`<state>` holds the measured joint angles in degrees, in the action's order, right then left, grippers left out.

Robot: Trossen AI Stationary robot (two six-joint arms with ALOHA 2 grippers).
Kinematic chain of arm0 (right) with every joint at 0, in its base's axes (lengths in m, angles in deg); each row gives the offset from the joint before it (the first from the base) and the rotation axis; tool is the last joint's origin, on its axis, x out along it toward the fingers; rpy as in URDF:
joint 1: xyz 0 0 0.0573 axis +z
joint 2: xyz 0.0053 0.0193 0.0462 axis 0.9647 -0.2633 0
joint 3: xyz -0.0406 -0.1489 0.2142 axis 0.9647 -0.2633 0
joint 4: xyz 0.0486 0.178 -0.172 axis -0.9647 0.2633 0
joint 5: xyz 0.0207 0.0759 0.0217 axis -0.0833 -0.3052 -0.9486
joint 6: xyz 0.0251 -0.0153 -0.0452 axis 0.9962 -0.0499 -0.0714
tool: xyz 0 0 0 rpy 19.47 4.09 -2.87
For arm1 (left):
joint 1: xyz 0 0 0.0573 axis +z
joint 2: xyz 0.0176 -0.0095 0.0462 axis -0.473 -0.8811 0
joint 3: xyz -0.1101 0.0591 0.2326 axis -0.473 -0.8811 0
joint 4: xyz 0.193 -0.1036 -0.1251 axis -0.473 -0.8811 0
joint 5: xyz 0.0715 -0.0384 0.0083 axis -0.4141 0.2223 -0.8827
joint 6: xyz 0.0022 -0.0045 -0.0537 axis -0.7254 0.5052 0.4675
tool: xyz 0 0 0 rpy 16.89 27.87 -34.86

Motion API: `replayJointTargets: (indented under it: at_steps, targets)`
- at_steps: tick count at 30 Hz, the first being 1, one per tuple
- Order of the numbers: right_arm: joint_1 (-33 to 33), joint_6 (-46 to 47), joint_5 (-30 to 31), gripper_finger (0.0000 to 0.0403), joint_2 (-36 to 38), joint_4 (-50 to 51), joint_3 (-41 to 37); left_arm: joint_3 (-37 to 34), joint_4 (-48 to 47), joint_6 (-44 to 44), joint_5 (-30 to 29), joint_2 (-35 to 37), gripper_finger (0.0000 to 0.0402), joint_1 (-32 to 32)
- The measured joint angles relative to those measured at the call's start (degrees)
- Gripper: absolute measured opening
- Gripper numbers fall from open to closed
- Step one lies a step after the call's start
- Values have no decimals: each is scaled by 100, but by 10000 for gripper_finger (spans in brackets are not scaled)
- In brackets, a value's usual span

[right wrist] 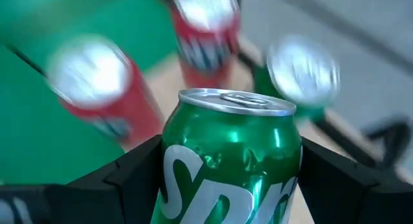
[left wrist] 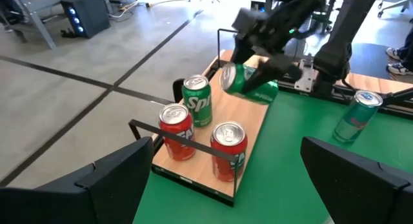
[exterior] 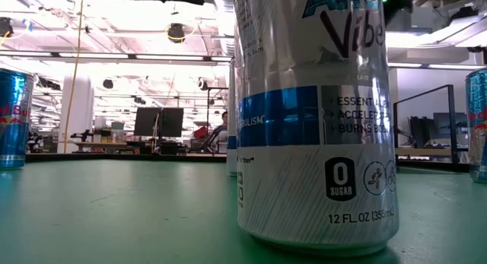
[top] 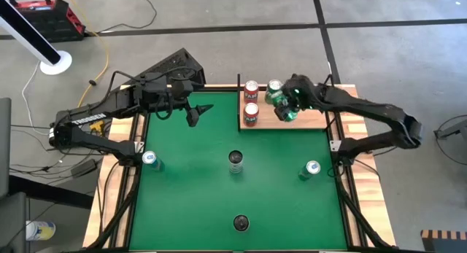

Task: Place canned beverage on shelf
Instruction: Put the green soda can on the shelf aligned with the other green soda can

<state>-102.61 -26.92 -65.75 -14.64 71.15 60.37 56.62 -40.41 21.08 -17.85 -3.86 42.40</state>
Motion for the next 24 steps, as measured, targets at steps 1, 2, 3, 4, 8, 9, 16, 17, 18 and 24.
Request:
replayJointTargets:
  at_steps: [1,2,3,4,8,9,16,17,18,24]
  targets:
    - [108,11,101,324,166,-408,-183,0,0,0,-4,0,377,1]
    - [214,16,199,324,323,-840,-397,0,0,0,-4,0,377,2]
    - [315,34,286,324,462,-1226,-627,0,0,0,-4,0,377,2]
    - [411,67,389,324,585,-1616,-886,0,0,2,-6,0,377,0]
    - [770,104,1016,324,944,-3228,-2016,0,-2,71,-3,0,377,1]
    - [875,96,1220,324,988,-3659,-2278,0,-1,107,-3,0,377,0]
    - [1277,-197,2328,324,909,-6596,-3592,0,10,165,-4,0,377,2]
    - [1264,-194,2348,324,813,-6809,-3711,0,31,169,-16,0,377,2]
    - [1240,-172,2362,324,702,-6994,-3808,0,56,179,-43,0,377,2]
    - [1143,-194,2418,324,-147,-7982,-4046,0,288,321,-137,0,377,2]
